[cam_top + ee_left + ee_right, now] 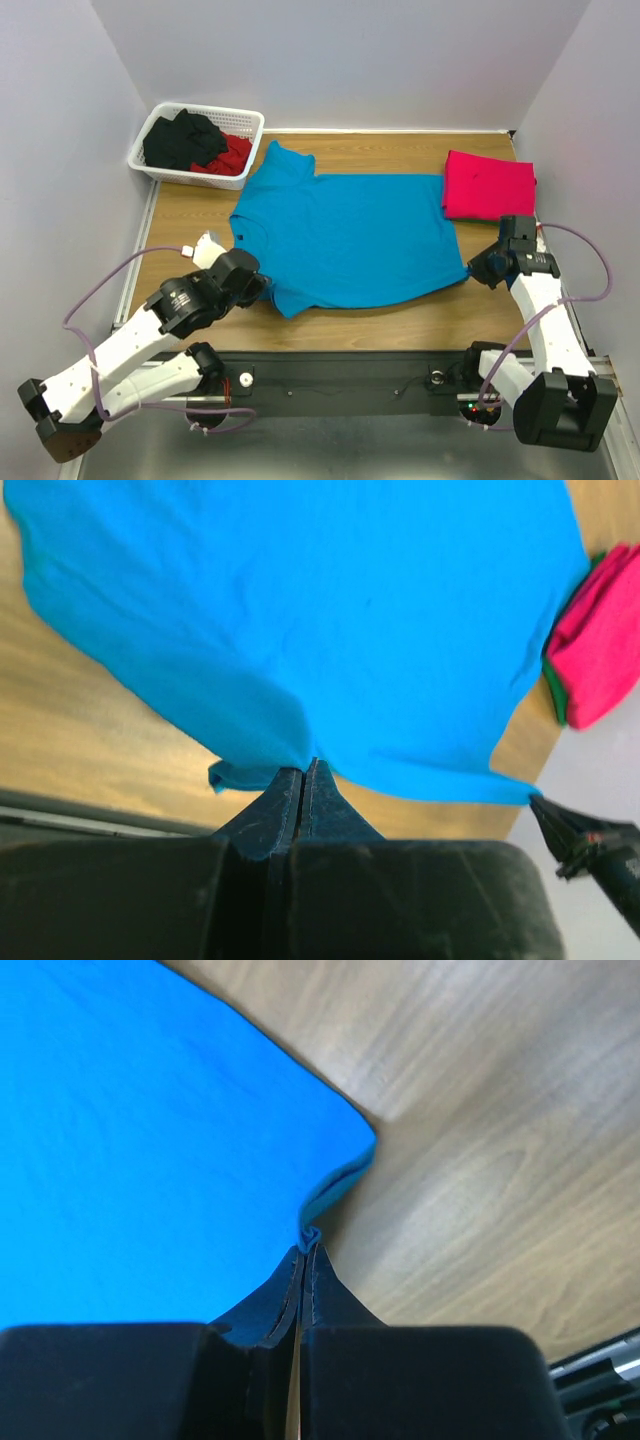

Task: Fold and stack the t-shirts
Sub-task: Fold the tshirt

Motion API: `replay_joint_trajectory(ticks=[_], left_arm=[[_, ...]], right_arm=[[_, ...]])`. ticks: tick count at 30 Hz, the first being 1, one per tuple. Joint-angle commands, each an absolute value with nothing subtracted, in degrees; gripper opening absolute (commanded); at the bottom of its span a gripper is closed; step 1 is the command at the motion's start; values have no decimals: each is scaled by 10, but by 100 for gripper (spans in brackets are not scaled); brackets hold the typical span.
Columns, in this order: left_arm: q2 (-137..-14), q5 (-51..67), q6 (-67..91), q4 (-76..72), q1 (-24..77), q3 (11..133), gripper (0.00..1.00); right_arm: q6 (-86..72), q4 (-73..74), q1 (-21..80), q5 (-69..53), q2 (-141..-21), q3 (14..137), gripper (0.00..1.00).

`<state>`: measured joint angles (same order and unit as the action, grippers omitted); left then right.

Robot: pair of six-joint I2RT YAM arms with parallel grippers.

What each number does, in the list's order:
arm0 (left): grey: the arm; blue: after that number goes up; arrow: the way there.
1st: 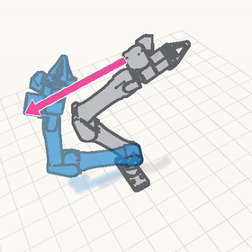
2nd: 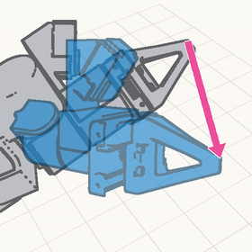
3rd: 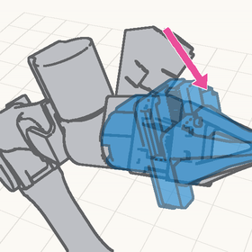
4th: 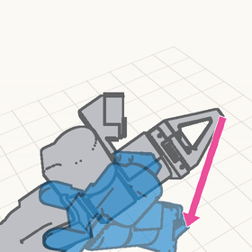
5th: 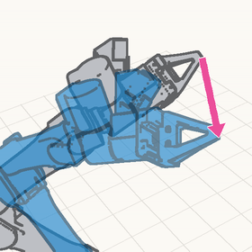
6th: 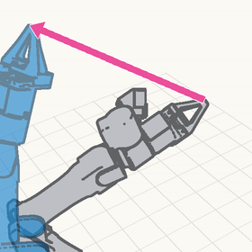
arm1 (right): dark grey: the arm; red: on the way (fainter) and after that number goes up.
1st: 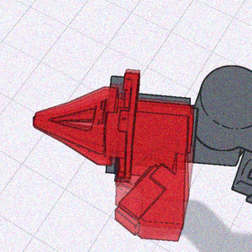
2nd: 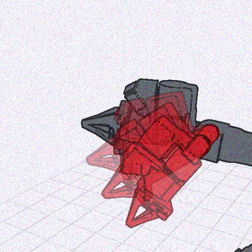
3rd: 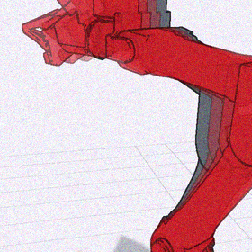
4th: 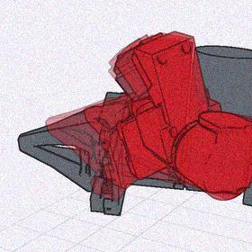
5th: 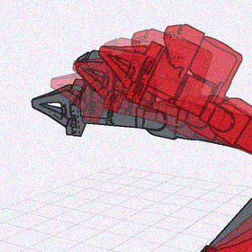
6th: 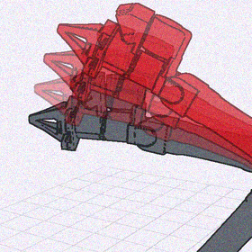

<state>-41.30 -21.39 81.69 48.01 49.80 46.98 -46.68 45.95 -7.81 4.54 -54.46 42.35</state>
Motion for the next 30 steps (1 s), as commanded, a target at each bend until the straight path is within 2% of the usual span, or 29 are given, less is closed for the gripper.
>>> replay_joint_trajectory(ticks=[1, 15, 30], left_arm=[[-445, -266, 767, 425, 470, 501, 0], [-567, -184, 566, 260, 273, 517, 0], [-717, -120, 469, 197, 196, 557, 0]], right_arm=[[-460, 399, -78, 57, -568, 458, 0], [-459, 308, -78, 55, -679, 492, 0], [-462, 263, -78, 73, -757, 524, 0]])
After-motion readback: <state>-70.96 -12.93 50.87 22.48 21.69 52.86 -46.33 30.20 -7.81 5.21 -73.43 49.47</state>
